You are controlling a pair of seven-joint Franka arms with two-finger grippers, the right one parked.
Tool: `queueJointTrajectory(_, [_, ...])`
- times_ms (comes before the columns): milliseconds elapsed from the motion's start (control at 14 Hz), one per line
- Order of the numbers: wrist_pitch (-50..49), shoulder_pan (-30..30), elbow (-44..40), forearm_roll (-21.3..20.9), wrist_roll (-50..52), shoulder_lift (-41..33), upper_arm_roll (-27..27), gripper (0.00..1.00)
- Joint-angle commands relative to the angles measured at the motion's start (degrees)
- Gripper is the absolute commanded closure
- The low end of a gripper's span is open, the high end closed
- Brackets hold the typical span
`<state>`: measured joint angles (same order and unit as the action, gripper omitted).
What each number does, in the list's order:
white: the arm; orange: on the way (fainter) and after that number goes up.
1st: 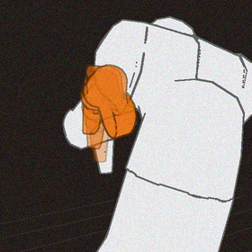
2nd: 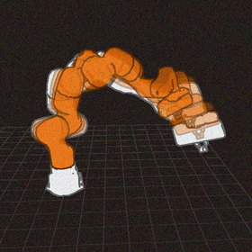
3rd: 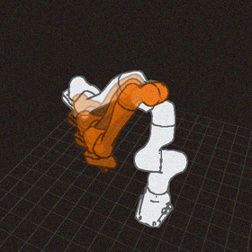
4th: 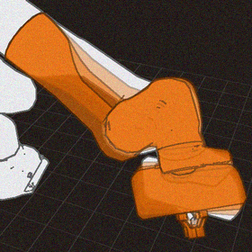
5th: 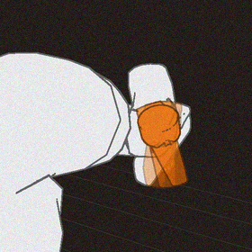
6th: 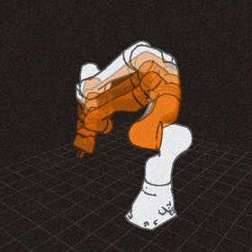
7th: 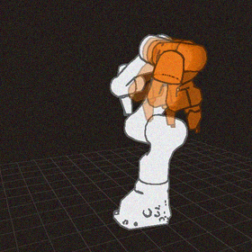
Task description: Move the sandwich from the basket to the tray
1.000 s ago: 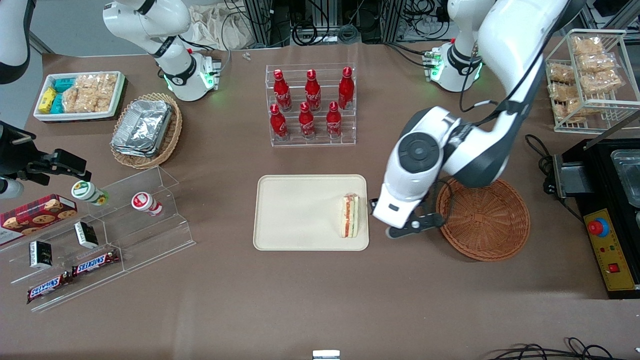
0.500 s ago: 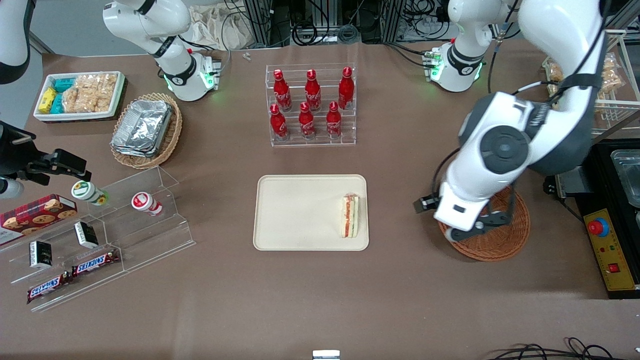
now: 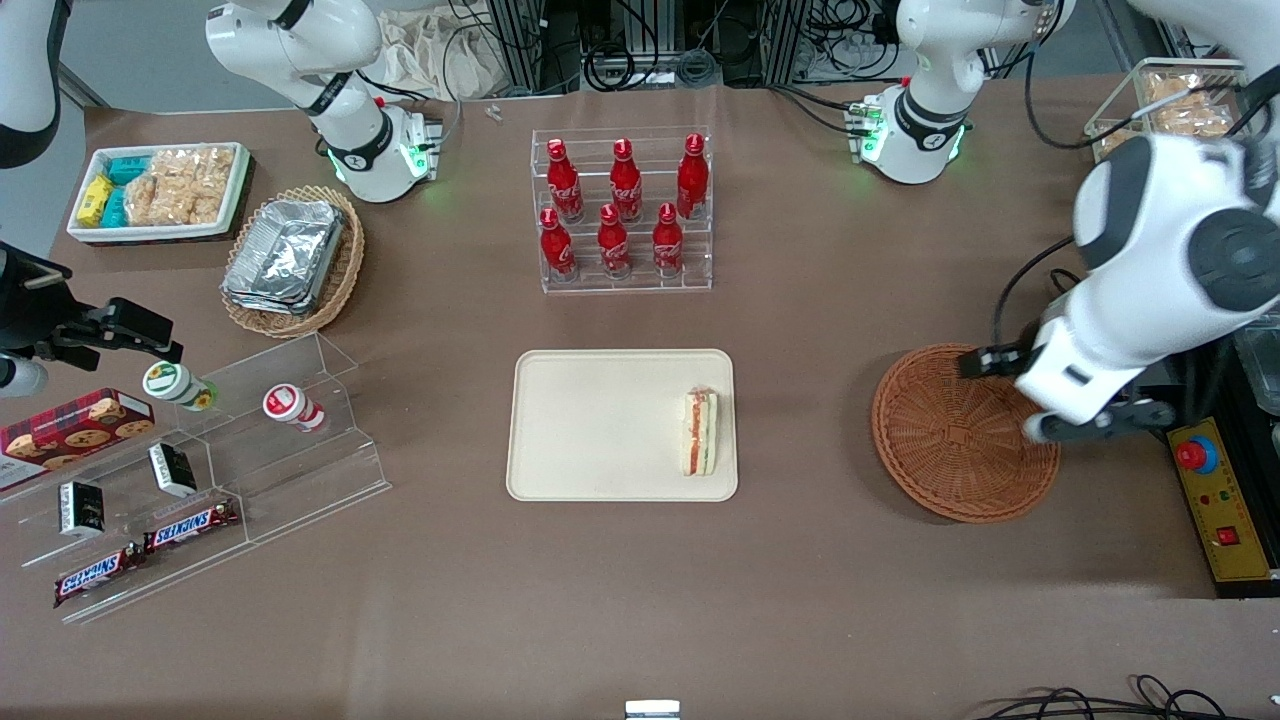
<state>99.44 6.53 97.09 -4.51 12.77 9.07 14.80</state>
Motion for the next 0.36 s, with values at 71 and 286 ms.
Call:
queueJointTrajectory(71, [0.23, 1.20, 5.58, 1.35, -9.50, -5.64, -1.79, 0.00])
queueJointTrajectory(286, [-3.54, 1.99, -1.61, 0.47, -13.19, -2.32, -1.79, 0.00])
